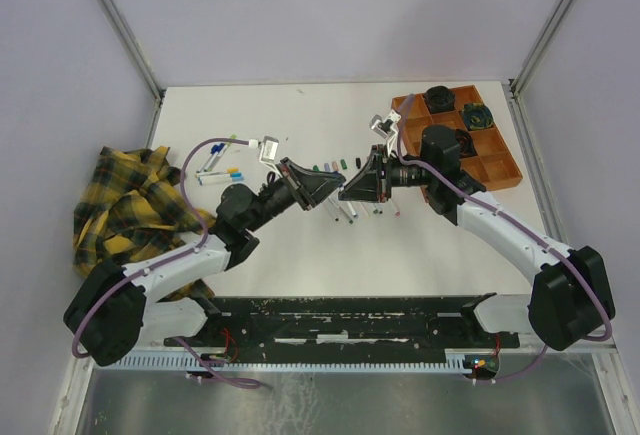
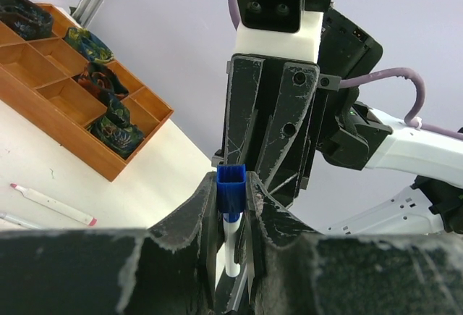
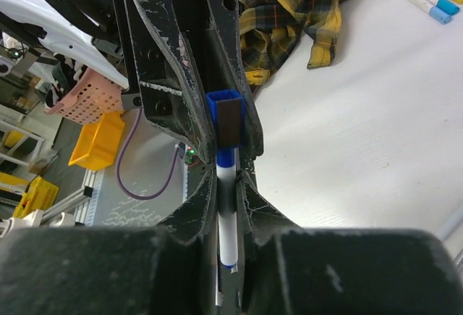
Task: Open the pen caps
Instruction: Open the pen cap from the pen, then place the pen at the center of the board, then place the pen cap at the center of the board, then pick up the pen from the center of the board.
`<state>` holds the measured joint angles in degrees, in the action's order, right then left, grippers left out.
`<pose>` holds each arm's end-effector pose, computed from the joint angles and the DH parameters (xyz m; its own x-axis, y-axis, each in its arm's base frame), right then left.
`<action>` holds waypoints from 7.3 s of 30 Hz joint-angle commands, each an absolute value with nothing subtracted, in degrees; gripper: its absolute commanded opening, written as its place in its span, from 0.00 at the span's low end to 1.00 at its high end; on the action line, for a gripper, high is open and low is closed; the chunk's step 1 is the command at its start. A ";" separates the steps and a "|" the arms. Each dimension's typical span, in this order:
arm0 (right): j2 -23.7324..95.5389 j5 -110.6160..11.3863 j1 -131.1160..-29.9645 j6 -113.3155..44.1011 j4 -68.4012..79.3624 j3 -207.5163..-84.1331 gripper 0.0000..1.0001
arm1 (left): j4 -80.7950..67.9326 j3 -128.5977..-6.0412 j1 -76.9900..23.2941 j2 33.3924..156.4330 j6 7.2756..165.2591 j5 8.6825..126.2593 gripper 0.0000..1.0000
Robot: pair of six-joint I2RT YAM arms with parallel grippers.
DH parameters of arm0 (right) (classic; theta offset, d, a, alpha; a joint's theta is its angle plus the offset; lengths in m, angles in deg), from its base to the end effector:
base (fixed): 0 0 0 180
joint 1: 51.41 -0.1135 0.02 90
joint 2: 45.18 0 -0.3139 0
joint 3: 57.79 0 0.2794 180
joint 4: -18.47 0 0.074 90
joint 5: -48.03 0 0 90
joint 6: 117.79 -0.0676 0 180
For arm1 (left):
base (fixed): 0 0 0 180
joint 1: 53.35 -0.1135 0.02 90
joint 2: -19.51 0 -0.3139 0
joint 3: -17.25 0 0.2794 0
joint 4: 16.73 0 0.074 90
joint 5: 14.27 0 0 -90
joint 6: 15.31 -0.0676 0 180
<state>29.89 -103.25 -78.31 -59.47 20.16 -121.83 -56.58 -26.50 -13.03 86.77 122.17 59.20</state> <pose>0.2572 0.1969 0.3461 -0.6426 -0.0430 -0.7650 -0.7657 0.0701 0.6393 0.2072 -0.2011 0.3306 -0.4657 -0.5316 -0.7075 0.7180 0.2404 -0.6532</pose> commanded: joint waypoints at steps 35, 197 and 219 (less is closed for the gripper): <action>47.45 -58.91 -69.90 -17.27 -24.55 -141.22 0.03 | -56.98 -38.38 -28.30 99.88 130.55 61.35 0.03; 43.01 -84.43 -53.49 -25.16 -27.94 -143.47 0.31 | -3.21 -65.50 -47.56 122.05 96.77 88.29 0.62; 43.43 -84.56 -54.13 -24.72 -28.28 -143.66 0.31 | 9.33 -76.65 -63.67 135.88 82.56 76.62 0.44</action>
<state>44.75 -83.93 -53.68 -24.98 -29.26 -143.42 6.83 -74.04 -62.95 134.09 87.94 81.51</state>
